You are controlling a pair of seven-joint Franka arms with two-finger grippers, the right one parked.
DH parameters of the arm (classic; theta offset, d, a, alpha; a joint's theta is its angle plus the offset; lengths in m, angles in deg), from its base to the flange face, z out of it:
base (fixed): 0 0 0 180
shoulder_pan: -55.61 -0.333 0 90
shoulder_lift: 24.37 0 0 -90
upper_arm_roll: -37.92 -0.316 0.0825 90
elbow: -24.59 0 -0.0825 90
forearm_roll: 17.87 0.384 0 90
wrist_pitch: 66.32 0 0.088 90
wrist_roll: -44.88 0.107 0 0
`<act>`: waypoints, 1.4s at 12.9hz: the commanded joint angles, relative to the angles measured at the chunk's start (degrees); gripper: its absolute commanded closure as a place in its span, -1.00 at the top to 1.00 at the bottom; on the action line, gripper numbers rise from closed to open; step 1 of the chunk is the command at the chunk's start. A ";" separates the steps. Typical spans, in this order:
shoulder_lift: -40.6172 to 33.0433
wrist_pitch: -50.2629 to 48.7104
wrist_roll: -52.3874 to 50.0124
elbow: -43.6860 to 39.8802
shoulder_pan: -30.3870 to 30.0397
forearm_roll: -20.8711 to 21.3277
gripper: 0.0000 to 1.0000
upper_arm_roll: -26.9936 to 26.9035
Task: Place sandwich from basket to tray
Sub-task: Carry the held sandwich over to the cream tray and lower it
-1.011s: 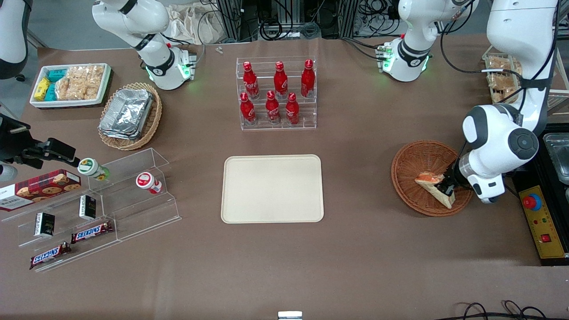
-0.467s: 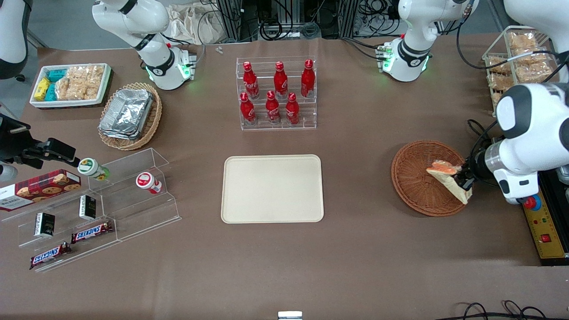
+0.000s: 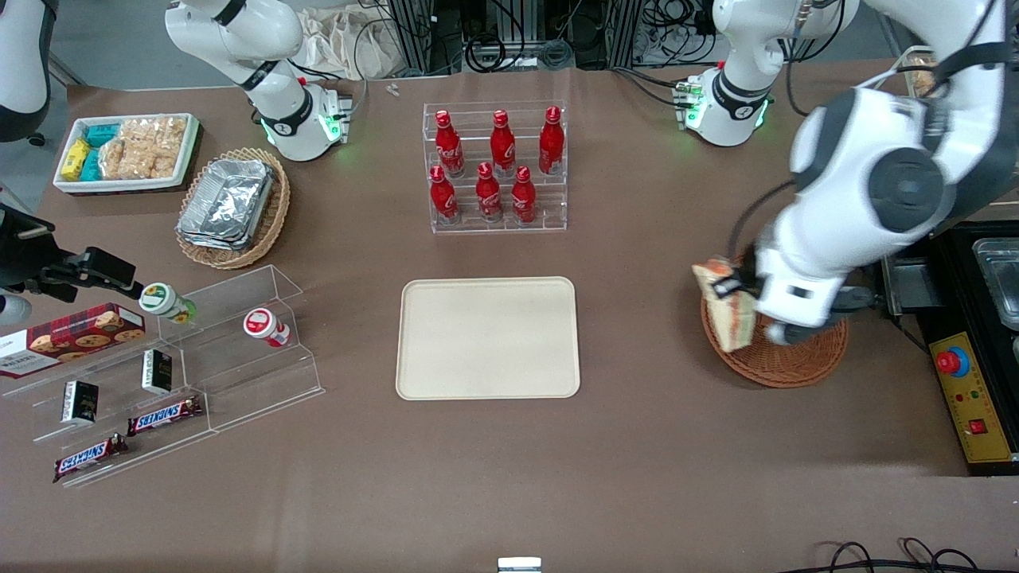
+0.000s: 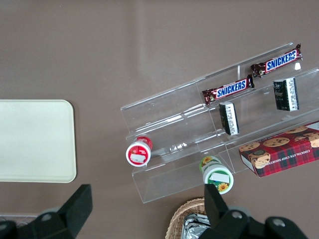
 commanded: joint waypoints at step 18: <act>28.42 33.34 -11.08 -5.61 18.46 18.47 1.00 0.27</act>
